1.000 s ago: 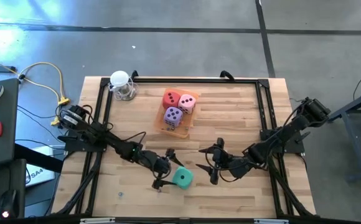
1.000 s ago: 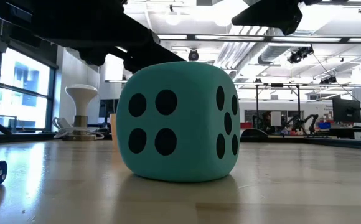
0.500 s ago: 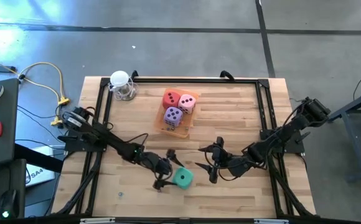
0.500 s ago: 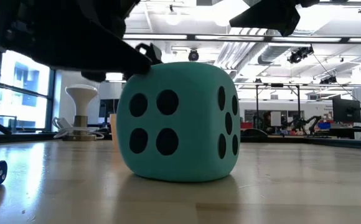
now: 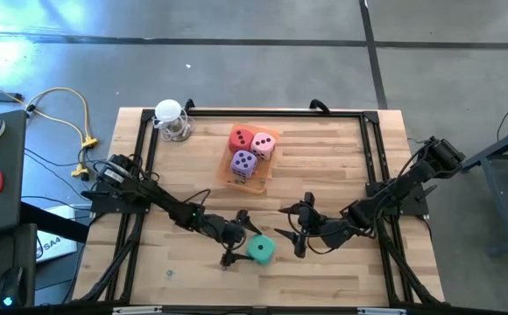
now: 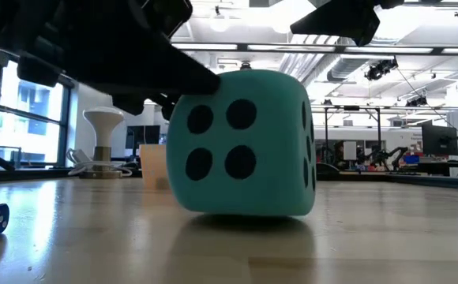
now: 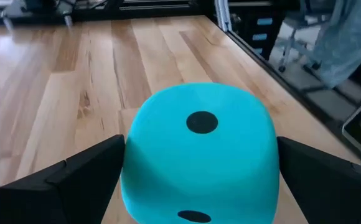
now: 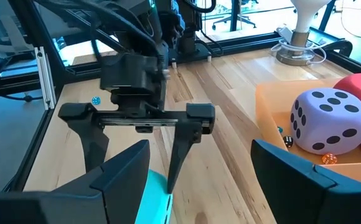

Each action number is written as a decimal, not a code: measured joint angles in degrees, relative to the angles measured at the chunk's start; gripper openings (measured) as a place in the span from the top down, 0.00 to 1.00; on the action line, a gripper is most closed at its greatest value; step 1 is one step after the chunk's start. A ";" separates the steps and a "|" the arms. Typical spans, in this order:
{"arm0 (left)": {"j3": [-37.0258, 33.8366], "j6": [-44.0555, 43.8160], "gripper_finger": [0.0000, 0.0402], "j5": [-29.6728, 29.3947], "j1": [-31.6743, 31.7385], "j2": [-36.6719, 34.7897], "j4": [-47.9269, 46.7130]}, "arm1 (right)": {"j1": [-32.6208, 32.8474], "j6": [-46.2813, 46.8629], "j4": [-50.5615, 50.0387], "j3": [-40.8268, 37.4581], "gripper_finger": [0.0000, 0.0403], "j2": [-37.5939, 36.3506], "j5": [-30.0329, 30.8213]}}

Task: Pick & Place Dice
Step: Put the big blue die into the orange bin

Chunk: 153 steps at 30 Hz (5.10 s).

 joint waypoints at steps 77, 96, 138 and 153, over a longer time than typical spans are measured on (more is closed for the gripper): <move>-0.11 -17.56 0.19 -41.65 12.37 -14.52 -17.65 | -1.51 -3.16 4.81 0.03 0.32 5.70 -1.00; 0.00 -14.88 0.18 -52.60 12.04 -13.79 -25.22 | -1.49 -3.13 4.79 0.02 0.32 5.68 -0.95; -0.11 -9.13 0.12 -49.84 10.66 -8.46 -21.85 | -2.46 -3.41 5.64 0.02 0.32 5.66 0.86; -0.09 -9.27 0.12 -46.40 8.51 -8.46 -18.39 | -22.28 -3.10 13.42 0.00 0.32 12.29 -6.28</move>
